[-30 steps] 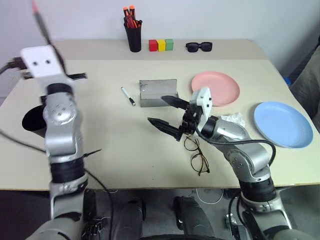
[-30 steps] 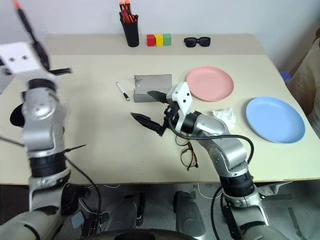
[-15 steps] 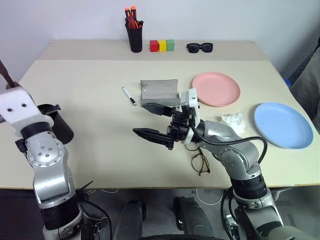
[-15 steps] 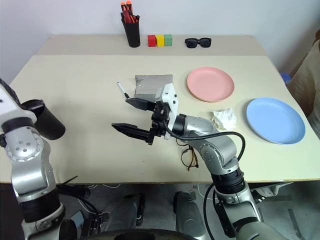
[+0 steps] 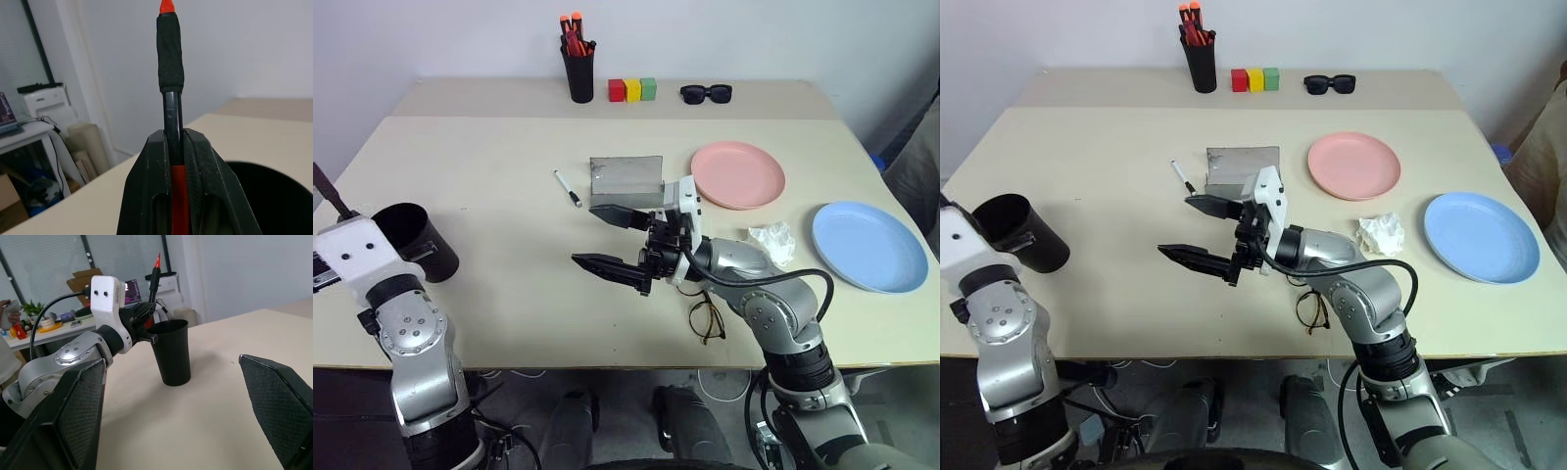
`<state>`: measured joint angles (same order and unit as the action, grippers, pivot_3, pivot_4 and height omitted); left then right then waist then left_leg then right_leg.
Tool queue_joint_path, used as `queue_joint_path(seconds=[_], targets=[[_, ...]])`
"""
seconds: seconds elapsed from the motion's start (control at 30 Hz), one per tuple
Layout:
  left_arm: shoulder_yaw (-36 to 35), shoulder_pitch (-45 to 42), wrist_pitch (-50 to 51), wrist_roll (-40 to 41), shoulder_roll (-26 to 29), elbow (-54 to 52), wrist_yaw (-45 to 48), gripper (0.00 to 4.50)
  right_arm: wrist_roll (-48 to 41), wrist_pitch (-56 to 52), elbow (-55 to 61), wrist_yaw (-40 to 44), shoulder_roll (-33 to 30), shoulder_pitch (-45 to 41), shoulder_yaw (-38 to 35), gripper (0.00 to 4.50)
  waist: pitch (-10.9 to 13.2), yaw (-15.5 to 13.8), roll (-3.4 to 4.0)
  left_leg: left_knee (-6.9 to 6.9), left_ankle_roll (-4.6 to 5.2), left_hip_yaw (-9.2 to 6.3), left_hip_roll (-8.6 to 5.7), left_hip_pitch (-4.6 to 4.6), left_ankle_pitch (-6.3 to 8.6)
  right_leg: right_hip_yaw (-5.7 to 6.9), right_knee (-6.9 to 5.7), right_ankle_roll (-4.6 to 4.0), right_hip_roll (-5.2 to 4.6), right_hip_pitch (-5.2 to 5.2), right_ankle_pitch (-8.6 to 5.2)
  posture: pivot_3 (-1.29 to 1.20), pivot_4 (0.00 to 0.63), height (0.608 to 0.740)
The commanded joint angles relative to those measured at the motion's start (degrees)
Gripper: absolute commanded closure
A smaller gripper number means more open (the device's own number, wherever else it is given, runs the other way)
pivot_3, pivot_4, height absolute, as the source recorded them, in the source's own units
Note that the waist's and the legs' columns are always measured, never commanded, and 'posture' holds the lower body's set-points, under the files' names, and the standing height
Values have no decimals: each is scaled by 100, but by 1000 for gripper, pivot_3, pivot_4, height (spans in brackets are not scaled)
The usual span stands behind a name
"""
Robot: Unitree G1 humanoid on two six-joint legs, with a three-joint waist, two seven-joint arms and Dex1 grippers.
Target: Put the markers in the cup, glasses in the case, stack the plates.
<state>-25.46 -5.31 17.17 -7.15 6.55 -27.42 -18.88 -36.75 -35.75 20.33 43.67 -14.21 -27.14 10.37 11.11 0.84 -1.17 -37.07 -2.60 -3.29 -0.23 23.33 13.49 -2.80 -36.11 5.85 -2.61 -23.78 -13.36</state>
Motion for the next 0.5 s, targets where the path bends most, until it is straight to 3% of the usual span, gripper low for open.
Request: queue_joint_path(seconds=[0.03, 0.33, 0.5], targets=[[25, -48, -125, 53, -19, 11, 25, 4425, -37, 110, 186, -24, 35, 4, -28, 0, 0, 0, 0, 0, 0, 0, 0, 0, 0, 0, 0, 0, 0, 0, 0, 0, 150, 740], [128, -95, -191, 80, -70, 140, 77, 4425, -37, 101, 211, -70, 40, 25, -14, 0, 0, 2, 0, 0, 0, 0, 0, 0, 0, 0, 0, -1, 0, 0, -1, 0, 150, 740], [128, -94, -197, 53, -101, 154, 51, 2336, -40, 93, 224, -84, 38, 32, -12, 0, 0, 0, 0, 1, 0, 0, 0, 0, 0, 0, 1, -10, 0, 0, -6, 0, 150, 740]])
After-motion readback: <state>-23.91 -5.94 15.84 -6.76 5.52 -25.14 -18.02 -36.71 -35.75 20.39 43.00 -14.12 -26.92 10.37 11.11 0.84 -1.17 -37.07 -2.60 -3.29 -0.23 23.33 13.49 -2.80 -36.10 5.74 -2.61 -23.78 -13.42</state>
